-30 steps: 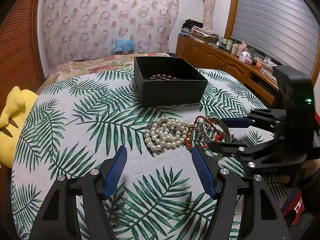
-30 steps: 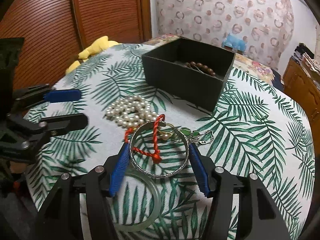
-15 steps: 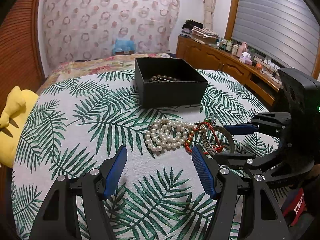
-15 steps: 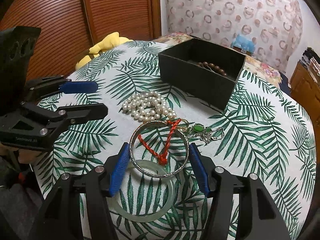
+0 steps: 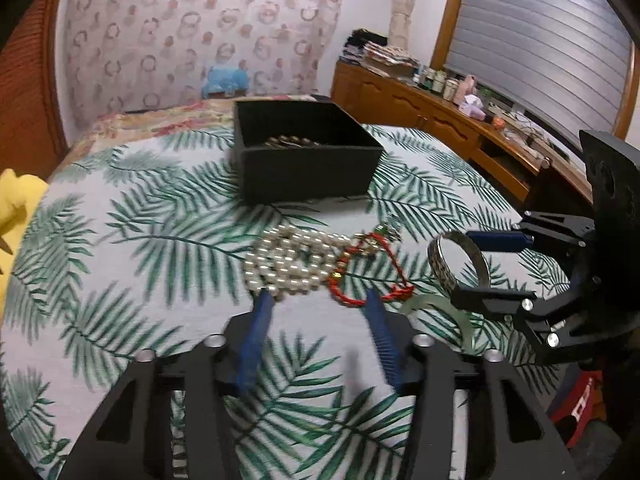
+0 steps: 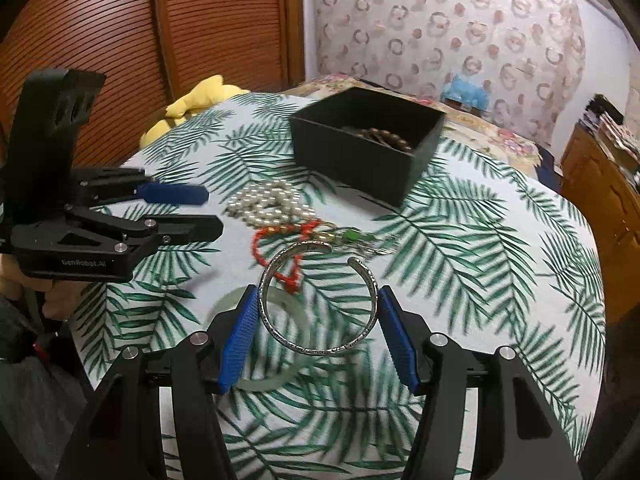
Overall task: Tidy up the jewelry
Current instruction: 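Grasp the silver bangle with the right tool while the left tool grasps the red string bracelet, then carry the red string bracelet into the box with the left tool while the right tool drops the bangle there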
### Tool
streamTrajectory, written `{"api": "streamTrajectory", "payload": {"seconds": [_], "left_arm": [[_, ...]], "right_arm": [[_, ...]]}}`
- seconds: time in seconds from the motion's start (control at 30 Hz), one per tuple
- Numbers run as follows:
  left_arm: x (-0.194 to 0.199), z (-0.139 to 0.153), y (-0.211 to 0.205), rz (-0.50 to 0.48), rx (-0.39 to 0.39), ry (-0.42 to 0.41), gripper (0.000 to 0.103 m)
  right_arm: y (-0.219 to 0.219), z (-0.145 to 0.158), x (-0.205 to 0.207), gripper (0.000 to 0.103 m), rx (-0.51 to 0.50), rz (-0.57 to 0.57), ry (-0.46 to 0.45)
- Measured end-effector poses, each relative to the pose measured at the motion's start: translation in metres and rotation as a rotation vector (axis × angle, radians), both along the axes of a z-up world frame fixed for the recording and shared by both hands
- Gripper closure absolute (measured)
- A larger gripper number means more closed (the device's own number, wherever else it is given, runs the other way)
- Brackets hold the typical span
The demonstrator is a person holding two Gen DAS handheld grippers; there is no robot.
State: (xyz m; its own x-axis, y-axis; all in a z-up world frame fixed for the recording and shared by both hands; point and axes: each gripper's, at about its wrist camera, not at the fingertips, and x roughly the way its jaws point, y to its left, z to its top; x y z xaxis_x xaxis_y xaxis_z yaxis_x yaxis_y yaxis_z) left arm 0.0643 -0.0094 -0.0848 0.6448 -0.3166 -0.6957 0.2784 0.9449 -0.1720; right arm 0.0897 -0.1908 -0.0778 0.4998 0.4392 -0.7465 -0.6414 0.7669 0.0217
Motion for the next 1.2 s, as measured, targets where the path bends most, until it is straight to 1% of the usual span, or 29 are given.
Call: {"api": "streamTrajectory", "payload": {"seconds": [0.03, 0.07, 0.1, 0.23, 0.37, 0.43, 0.53, 0.6, 0.63, 0.73, 0.8, 0.97, 1.2], "left_arm": [[0.002, -0.003, -0.004, -0.01, -0.001, 0.011, 0.068], [0.005, -0.004, -0.007, -0.02, -0.001, 0.021, 0.074], [0.006, -0.006, -0.009, -0.027, -0.002, 0.027, 0.077], [0.015, -0.012, -0.021, -0.038, 0.007, 0.052, 0.078], [0.024, -0.017, -0.026, -0.025, 0.022, 0.07, 0.079], [0.028, -0.017, -0.027, -0.014, 0.033, 0.065, 0.08], [0.03, -0.017, -0.031, -0.007, 0.066, 0.056, 0.084], [0.03, -0.018, -0.033, 0.002, 0.093, 0.05, 0.093], [0.031, -0.018, -0.032, 0.006, 0.103, 0.047, 0.096], [0.029, -0.018, -0.03, 0.004, 0.104, 0.041, 0.098], [0.026, -0.015, -0.03, 0.009, 0.105, 0.024, 0.099], [0.016, 0.004, -0.025, 0.009, 0.073, -0.032, 0.099], [0.019, 0.033, -0.019, 0.011, 0.053, -0.093, 0.099]], "right_arm": [[-0.003, 0.0, 0.001, 0.041, 0.001, -0.008, -0.001], [-0.006, -0.001, 0.002, 0.041, 0.004, -0.015, -0.002], [-0.009, -0.001, 0.003, 0.041, 0.008, -0.02, -0.002], [-0.015, -0.001, 0.004, 0.041, 0.017, -0.032, -0.006], [-0.017, 0.0, 0.004, 0.041, 0.027, -0.035, -0.009], [-0.017, 0.0, 0.004, 0.041, 0.03, -0.035, -0.011], [-0.019, 0.001, 0.003, 0.041, 0.031, -0.033, -0.013], [-0.019, 0.0, 0.002, 0.041, 0.033, -0.031, -0.016], [-0.02, 0.0, 0.002, 0.041, 0.035, -0.029, -0.018], [-0.023, 0.0, 0.004, 0.041, 0.042, -0.032, -0.02], [-0.026, 0.0, 0.005, 0.041, 0.048, -0.036, -0.02], [-0.026, 0.002, 0.009, 0.041, 0.059, -0.039, -0.023], [-0.019, 0.012, 0.023, 0.041, 0.07, -0.023, -0.04]]}}
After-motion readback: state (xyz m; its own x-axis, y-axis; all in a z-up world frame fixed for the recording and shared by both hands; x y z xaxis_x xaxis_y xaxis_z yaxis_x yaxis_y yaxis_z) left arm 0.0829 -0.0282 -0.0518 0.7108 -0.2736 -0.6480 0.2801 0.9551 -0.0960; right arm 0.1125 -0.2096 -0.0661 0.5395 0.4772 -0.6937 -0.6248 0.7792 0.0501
